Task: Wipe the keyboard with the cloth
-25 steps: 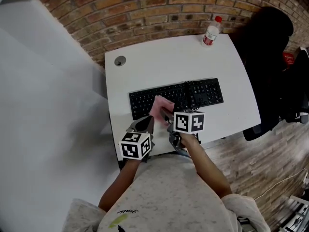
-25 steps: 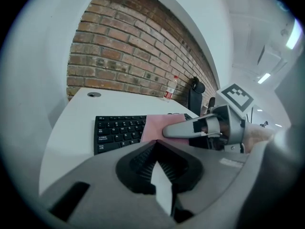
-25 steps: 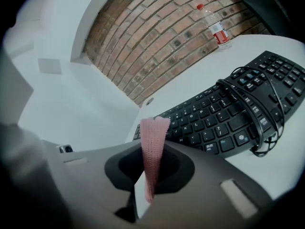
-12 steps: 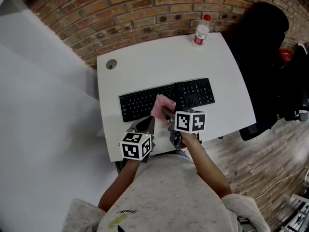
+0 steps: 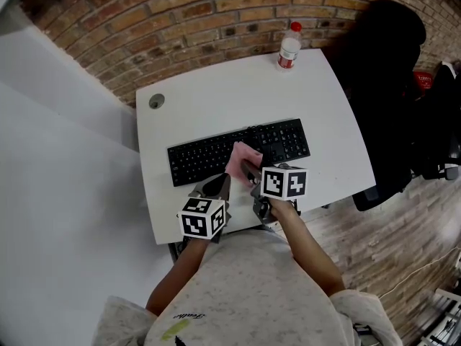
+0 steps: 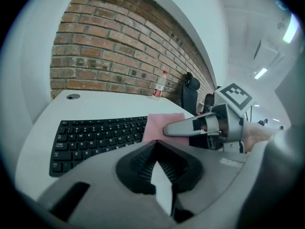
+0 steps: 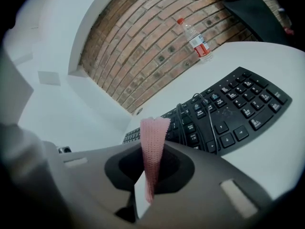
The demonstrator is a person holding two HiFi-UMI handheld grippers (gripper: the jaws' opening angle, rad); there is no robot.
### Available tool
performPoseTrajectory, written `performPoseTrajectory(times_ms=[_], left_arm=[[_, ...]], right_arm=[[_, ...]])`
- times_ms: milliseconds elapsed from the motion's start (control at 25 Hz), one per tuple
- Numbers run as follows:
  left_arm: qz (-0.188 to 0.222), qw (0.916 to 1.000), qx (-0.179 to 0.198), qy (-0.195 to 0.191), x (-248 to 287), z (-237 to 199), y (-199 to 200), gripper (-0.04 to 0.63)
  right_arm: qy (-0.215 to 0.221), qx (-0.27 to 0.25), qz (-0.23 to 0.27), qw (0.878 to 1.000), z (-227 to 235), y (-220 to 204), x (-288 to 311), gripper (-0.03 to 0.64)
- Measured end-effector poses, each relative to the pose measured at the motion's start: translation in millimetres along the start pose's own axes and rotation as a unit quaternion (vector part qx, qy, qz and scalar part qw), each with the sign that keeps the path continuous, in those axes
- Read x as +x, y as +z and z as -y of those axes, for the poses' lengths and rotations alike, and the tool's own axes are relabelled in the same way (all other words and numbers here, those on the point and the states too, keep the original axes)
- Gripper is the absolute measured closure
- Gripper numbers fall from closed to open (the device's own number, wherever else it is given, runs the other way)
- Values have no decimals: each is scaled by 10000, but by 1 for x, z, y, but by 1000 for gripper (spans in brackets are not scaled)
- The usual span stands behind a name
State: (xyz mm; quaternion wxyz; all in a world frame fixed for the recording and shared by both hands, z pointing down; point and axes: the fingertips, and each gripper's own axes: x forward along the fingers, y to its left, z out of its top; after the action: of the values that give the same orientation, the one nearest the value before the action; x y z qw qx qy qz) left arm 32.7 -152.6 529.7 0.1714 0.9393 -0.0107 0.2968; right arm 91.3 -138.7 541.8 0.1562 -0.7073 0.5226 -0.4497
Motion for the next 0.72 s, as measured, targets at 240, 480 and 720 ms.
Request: performPoseTrajectory(times_ms=[240,480,720], left_arm=[[-18,10000,49,-62,15,17,5,598],[-17,9999,82,-115,30,32,10,600],[-24,9998,91,-159,47,46,15,598]], right_arm=[[-3,11,67,10000,13,10,-16,592],[34,32,100,9999,26,18,-29,592],[50,67,104,9999,41,26,-40,592]])
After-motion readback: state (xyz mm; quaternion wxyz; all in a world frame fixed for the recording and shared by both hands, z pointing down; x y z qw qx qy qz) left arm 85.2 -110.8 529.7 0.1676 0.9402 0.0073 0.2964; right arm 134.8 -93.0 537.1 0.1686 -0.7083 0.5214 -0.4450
